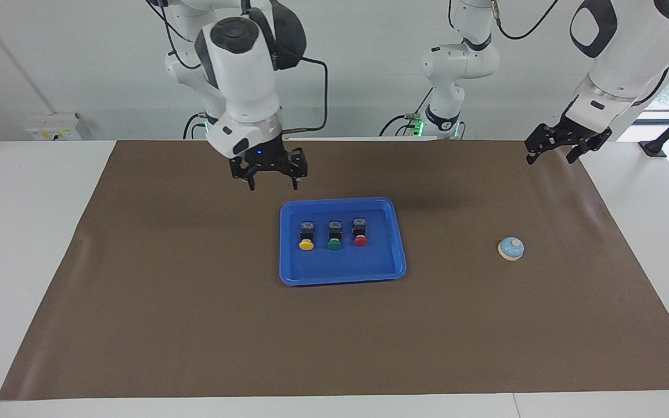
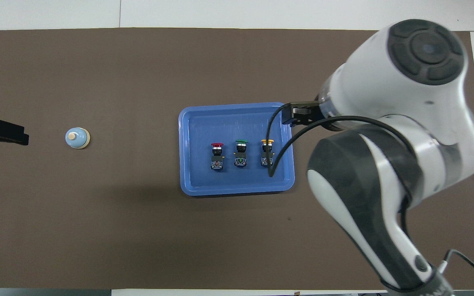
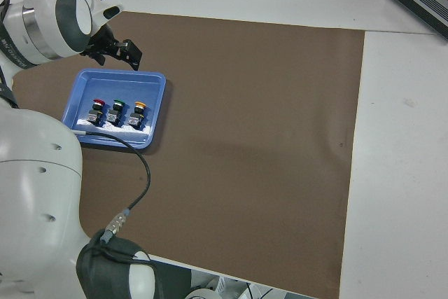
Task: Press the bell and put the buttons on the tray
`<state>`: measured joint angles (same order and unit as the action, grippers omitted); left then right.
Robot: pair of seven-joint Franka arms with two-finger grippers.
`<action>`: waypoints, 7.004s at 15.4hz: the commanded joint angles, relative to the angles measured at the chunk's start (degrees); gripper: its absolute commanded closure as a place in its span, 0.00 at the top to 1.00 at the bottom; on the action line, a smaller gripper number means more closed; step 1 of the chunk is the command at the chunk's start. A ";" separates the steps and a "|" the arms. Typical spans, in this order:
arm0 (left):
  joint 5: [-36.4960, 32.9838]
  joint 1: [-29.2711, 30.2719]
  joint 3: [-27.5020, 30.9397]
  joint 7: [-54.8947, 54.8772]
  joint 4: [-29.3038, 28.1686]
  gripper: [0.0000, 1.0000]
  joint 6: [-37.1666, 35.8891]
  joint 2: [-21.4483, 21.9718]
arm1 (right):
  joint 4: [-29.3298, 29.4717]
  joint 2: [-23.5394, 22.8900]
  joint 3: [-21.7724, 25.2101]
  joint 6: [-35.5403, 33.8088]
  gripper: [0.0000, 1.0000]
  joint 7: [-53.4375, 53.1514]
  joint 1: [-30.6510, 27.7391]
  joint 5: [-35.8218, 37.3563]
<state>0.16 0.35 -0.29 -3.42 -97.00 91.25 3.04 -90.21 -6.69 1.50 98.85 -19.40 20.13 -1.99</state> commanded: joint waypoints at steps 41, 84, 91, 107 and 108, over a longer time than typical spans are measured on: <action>-0.87 0.44 0.37 1.04 -14.36 0.00 20.71 -2.93 | -6.03 10.73 -0.97 -11.67 1.00 16.94 -19.52 1.81; -0.95 0.53 0.11 1.40 -3.37 1.00 -3.01 0.74 | -6.03 10.73 -0.97 -11.67 1.00 16.94 -19.52 1.81; 0.44 1.23 0.11 1.31 -2.67 1.00 -2.22 -0.22 | -6.03 10.73 -0.97 -11.67 1.00 16.94 -19.52 1.81; 1.77 0.62 0.02 1.22 1.38 1.00 -0.99 -2.34 | -6.03 10.73 -0.97 -11.67 1.00 16.94 -19.52 1.81; 1.77 0.53 0.02 1.22 1.20 1.00 0.32 -2.34 | -6.03 10.73 -0.97 -11.67 1.00 16.94 -19.52 1.81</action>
<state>1.55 1.13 -0.48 -2.53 -97.37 90.06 2.07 -96.66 4.27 1.09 87.95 -3.47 1.29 -0.35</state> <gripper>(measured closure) 0.000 0.000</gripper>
